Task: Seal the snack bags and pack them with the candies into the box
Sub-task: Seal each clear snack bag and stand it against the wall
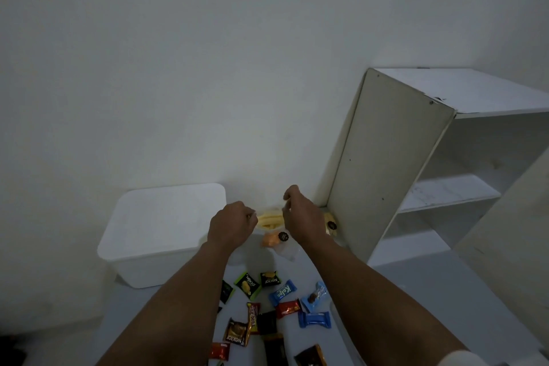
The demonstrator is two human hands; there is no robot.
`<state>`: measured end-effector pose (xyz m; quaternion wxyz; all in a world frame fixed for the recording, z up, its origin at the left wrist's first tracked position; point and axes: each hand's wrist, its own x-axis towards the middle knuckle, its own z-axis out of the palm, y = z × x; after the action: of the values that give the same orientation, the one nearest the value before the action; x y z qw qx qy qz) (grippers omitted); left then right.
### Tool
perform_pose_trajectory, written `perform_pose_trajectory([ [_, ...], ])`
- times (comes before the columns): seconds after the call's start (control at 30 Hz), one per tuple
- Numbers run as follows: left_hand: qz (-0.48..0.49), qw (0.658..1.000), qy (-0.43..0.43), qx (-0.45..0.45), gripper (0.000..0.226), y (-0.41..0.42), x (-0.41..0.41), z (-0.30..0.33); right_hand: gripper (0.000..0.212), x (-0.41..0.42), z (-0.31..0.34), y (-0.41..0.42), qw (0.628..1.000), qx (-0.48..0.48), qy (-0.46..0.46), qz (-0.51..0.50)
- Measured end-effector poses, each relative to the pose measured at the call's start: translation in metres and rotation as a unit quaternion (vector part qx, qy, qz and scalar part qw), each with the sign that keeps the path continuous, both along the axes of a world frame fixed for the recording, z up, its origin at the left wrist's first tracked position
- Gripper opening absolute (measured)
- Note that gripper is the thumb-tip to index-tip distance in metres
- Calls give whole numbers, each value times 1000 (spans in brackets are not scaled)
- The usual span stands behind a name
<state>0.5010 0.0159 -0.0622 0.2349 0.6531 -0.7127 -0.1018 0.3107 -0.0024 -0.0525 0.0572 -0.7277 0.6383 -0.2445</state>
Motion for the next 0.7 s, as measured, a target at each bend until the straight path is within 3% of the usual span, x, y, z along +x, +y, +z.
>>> perform_pose_trajectory([
  [0.1, 47, 999, -3, -2, 34, 3, -12, 3, 38, -4, -3, 0, 987, 66, -95, -108],
  [0.17, 70, 997, 14, 6, 33, 6, -20, 5, 48, -8, -8, -7, 956, 164, -186, -155],
  [0.23, 59, 997, 46, 15, 36, 7, -26, 6, 27, -11, -13, -15, 908, 236, -302, -170],
  [0.3, 21, 996, 78, 35, 49, 8, -29, 4, 9, -12, -2, -14, 883, 253, -360, -163],
  [0.4, -5, 992, 117, 43, 58, 5, -26, 2, 16, -17, 19, -8, 872, 253, -409, -92],
  [0.47, 6, 988, 155, 22, 25, 1, -21, 1, 20, -19, 30, -6, 867, 266, -418, -46],
  [0.5, 7, 986, 166, 25, 20, 0, -19, 1, 21, -20, 33, -7, 872, 268, -408, -30],
  [0.6, -17, 980, 179, 79, 50, -4, -14, 9, 21, -21, 43, -9, 881, 275, -384, 20],
  [0.7, -44, 973, 187, 127, 50, -7, -11, 16, 14, -20, 53, -6, 876, 281, -382, 81],
])
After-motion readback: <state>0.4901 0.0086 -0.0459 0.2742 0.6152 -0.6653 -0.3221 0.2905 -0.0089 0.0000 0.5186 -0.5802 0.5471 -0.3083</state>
